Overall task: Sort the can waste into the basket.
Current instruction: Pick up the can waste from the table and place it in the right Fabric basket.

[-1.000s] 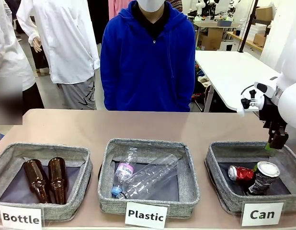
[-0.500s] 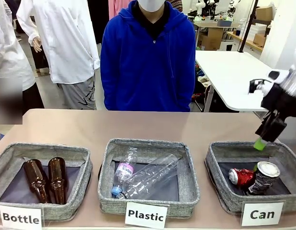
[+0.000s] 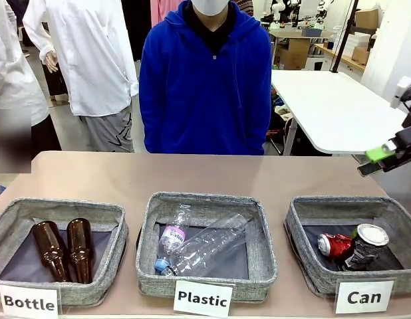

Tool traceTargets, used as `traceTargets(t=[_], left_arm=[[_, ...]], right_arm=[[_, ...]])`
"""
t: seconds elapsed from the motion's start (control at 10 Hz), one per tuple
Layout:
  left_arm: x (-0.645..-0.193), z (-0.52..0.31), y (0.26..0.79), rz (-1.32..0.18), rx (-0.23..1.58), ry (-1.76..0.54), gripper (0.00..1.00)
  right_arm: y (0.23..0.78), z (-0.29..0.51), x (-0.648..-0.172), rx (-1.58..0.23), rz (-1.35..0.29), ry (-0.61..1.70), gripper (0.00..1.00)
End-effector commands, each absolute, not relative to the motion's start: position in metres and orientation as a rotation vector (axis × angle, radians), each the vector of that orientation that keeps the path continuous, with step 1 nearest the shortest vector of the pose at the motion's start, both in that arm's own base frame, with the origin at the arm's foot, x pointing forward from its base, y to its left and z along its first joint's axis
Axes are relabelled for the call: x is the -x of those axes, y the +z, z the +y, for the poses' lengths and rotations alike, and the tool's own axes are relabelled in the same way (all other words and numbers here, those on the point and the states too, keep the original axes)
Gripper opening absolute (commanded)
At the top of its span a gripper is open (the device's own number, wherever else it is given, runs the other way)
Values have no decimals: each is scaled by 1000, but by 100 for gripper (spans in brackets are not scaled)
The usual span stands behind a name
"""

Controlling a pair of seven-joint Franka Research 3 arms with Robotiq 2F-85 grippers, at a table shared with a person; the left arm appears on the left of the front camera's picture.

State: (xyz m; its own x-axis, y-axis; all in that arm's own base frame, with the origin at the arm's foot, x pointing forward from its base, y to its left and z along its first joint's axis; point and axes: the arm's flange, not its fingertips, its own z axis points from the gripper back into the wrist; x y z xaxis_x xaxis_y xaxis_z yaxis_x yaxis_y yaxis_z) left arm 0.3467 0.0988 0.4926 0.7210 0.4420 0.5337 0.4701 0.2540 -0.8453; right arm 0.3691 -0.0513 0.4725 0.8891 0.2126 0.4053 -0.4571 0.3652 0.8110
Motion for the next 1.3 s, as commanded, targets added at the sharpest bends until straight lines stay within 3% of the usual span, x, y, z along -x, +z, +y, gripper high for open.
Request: traceTargets(t=[0.0,0.2,0.3,1.2], left_arm=[[-346,99,491,-837,1360,-44,100],[-346,99,491,-837,1360,-44,100],[-346,99,491,-837,1360,-44,100],[-346,99,491,-837,1360,-44,100]], right_arm=[[454,-48,-359,-1887,-995,-429,100],[458,-36,-355,-1729,-1079,-702,100],[449,-61,-360,-1357,-339,186,100],[449,-61,-360,-1357,-339,186,100]])
